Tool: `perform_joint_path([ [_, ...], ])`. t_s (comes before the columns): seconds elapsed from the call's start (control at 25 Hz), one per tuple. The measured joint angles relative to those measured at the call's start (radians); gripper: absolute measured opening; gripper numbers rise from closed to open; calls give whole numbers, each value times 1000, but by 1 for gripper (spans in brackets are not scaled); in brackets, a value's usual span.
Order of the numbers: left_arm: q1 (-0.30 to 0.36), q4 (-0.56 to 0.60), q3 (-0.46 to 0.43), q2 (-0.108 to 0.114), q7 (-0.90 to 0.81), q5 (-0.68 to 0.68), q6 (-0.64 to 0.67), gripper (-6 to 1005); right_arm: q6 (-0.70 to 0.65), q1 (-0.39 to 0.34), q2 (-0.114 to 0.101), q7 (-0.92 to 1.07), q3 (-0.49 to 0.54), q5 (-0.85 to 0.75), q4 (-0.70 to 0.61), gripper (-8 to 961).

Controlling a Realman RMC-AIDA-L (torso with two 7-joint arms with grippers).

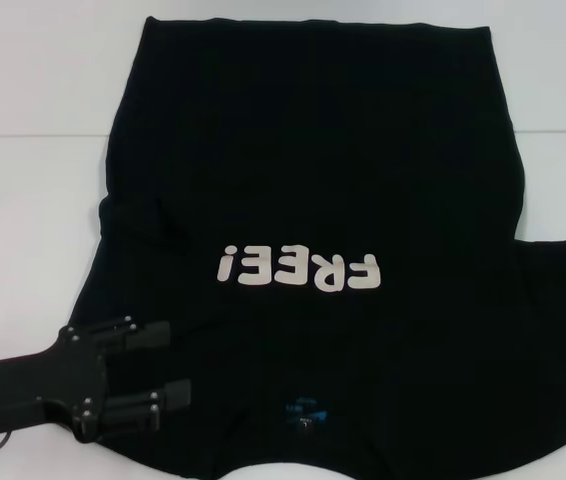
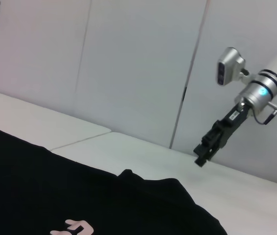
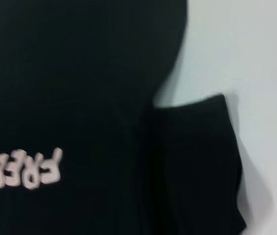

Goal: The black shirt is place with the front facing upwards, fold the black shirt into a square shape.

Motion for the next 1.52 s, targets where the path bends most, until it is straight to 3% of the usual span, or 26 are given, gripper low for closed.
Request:
perform_joint_path([
  [0.28,3,0,0,0,2,6,2,767,90,54,2,18,-30,-72,124,892],
  [0.8,7,-6,-3,-1,3,7,2,766,251,85,-5,24,-107,-80,275,882],
  [1.52,8,-5,-7,-6,3,7,1,767,292,120,6,11,-143,-80,302,849],
])
